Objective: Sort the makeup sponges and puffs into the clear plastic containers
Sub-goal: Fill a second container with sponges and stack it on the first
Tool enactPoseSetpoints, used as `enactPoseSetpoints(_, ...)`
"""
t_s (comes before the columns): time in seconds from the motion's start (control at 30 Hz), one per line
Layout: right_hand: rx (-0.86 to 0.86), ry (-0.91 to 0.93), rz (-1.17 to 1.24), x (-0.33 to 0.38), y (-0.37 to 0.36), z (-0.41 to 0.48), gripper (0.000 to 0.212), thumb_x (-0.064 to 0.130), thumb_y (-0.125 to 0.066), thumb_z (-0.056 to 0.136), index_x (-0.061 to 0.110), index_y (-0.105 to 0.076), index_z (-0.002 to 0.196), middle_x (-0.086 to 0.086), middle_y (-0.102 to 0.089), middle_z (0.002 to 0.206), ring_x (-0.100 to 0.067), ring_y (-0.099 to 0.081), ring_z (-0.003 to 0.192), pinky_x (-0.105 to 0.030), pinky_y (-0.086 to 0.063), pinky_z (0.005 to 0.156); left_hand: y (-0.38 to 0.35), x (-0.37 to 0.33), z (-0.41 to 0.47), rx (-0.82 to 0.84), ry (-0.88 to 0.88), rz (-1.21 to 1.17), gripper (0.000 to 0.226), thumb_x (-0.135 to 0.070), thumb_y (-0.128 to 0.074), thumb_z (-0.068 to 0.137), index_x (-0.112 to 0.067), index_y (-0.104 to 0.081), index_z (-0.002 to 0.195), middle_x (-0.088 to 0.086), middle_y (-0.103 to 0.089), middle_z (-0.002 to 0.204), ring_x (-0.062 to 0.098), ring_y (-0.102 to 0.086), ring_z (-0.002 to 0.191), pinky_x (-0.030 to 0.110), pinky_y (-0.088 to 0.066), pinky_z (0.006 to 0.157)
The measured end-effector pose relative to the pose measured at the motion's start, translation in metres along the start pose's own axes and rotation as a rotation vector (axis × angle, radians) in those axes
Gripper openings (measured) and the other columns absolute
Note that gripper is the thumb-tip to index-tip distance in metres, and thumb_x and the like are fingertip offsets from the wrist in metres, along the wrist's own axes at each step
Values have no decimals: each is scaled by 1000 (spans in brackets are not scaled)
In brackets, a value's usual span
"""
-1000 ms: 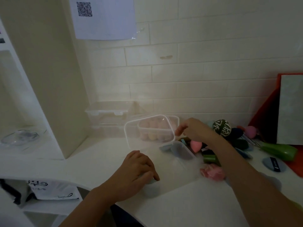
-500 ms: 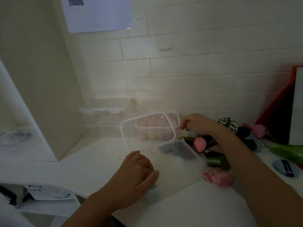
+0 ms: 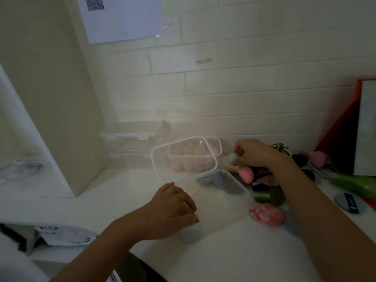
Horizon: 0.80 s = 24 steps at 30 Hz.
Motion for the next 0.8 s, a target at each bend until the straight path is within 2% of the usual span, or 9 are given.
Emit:
enactPoseSetpoints(0.1, -108, 47, 118, 11, 16, -8, 27, 22, -68, 83, 14, -48, 99, -7, -58, 103, -21, -55, 87, -30, -42, 66, -1, 1, 1, -25, 12, 32, 35, -38, -39, 97, -26, -71, 100, -21, -53, 118, -5, -29, 114, 22, 4, 110)
enactPoseSetpoints(0.17, -138, 130, 210, 26, 28, -21, 30, 26, -71, 80, 16, -47, 96, -2, -58, 95, -18, -54, 81, -28, -41, 62, -2, 0, 1, -55, 18, 34, 36, -37, -39, 97, -22, -73, 92, -20, -55, 114, -6, -31, 111, 20, 4, 108)
enactPoseSetpoints(0.27, 15, 244, 354, 59, 35, -47, 35, 42, -77, 72, 19, -55, 86, 4, -63, 77, -11, -57, 62, -24, -45, 57, -1, -3, 1, -79, 17, 65, 41, -37, -37, 95, -18, -73, 88, -18, -58, 111, -5, -34, 109, 18, 3, 106)
enactPoseSetpoints(0.33, 132, 277, 325, 79, 25, -60, 32, 45, -79, 69, 22, -62, 83, 5, -64, 74, -7, -57, 54, -22, -45, 54, 0, -3, 2, -81, 21, 94, 39, -35, -38, 95, -19, -73, 89, -18, -58, 111, -3, -35, 111, 19, 2, 107)
enactPoseSetpoints(0.47, 256, 311, 157, 109, -7, -72, 26, 24, -80, 70, 21, -62, 89, 4, -59, 88, -8, -57, 70, -18, -40, 54, -2, -1, 4, -77, 32, 131, 56, -47, -25, 85, -17, -71, 89, -12, -62, 108, 5, -39, 110, 12, 2, 102)
enactPoseSetpoints(0.53, 266, 290, 0, 120, -23, -73, 29, 17, -75, 73, 19, -55, 93, 0, -53, 96, -15, -53, 80, -22, -36, 54, -3, 0, 6, -80, 23, 182, 70, -53, -13, 77, -13, -69, 86, -3, -64, 100, 11, -44, 105, 18, -6, 103)
enactPoseSetpoints(0.63, 245, 196, -287, 128, -43, -63, 23, 14, -66, 82, 15, -55, 103, -6, -53, 104, -18, -48, 74, -25, -36, 54, -5, 1, 6, -56, 61, 150, 72, -56, -11, 71, -19, -70, 91, -5, -63, 102, 8, -42, 107, 22, -4, 105)
enactPoseSetpoints(0.7, 288, 173, -385, 130, -50, -50, 25, 16, -62, 87, 12, -57, 112, -9, -56, 110, -20, -48, 74, -26, -38, 58, -3, -3, 5, -58, 70, 107, 57, -54, -22, 78, -25, -67, 97, -5, -62, 103, 7, -39, 104, 20, -4, 102)
enactPoseSetpoints(0.8, 427, 125, -327, 128, -52, -38, 35, 23, -63, 87, 13, -59, 120, -8, -55, 118, -25, -55, 101, -35, -47, 86, 0, -6, 5, -94, 91, 41, 20, -34, -44, 91, -29, -61, 101, -4, -57, 100, 5, -34, 94, 21, -7, 104)
Point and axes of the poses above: each hand's wrist, its own z-axis towards the middle knuckle, its own y-axis out of the back of the hand, x = y × z, the point moved 2 cm from there along z, towards the middle knuckle
